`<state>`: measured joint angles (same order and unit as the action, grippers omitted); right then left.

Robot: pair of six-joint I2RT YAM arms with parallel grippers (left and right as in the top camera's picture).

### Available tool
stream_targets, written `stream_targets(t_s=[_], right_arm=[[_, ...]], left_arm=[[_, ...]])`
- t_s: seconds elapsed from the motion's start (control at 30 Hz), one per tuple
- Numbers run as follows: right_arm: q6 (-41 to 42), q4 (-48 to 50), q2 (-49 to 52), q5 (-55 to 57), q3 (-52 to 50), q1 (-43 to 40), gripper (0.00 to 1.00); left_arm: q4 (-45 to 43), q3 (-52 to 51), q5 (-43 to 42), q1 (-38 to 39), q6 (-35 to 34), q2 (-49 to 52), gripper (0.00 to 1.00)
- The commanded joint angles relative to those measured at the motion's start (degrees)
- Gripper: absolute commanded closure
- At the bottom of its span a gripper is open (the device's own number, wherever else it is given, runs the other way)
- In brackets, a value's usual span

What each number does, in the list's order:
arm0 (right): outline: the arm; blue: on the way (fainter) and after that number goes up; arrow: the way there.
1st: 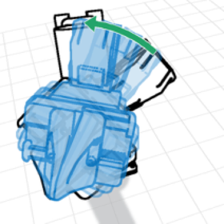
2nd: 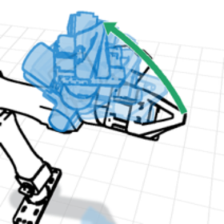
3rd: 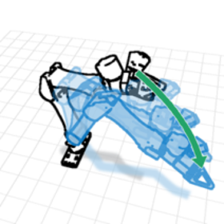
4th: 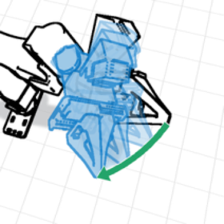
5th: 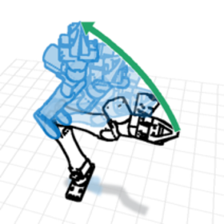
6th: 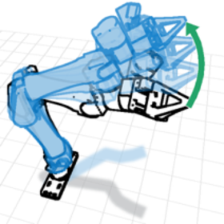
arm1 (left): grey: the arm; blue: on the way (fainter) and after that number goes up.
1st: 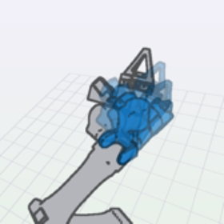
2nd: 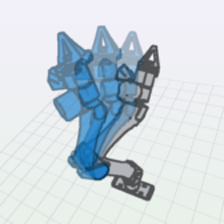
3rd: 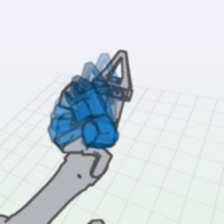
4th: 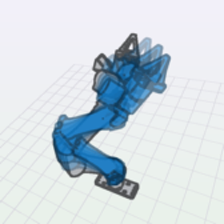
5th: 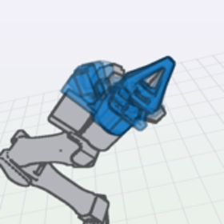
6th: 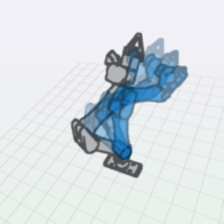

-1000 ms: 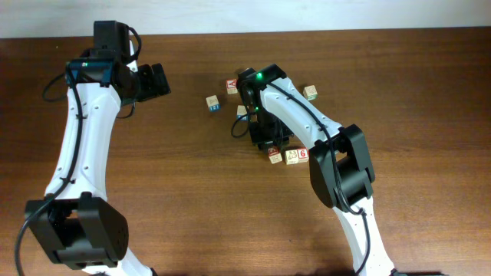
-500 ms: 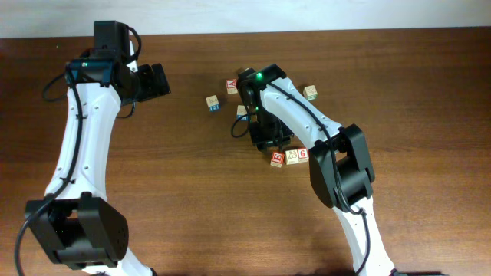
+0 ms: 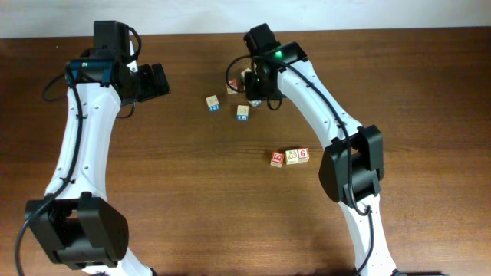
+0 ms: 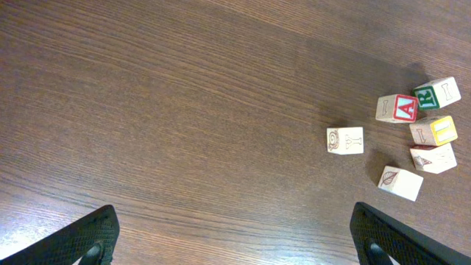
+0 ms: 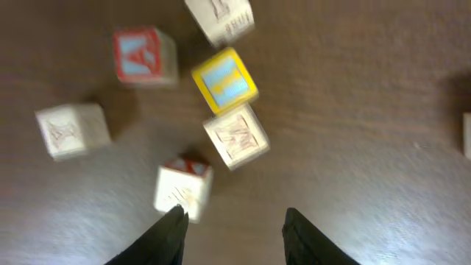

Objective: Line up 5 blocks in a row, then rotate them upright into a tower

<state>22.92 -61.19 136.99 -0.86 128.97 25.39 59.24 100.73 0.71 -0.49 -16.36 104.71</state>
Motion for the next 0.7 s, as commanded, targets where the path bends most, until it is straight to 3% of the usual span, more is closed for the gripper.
stream_targets(t_s=[0.0,0.13,0.67], right_arm=[[8.24,4.0,-0.35,0.52,-2.71,1.75,0.57],[13.25,7.8,0.39,1.9,-5.57,2.91,0.5],[14.21,9.44,3.63,3.1,-6.84,4.42,0.52]], left_arm=[[-0.02,0.94,0.59,-0.02,-0.74,0.31,0.01],[-0.02,0.94,0.59,-0.02,-0.74,0.31,0.01],[-0.02,0.94,0.59,0.02,-0.76,0.31,0.01]])
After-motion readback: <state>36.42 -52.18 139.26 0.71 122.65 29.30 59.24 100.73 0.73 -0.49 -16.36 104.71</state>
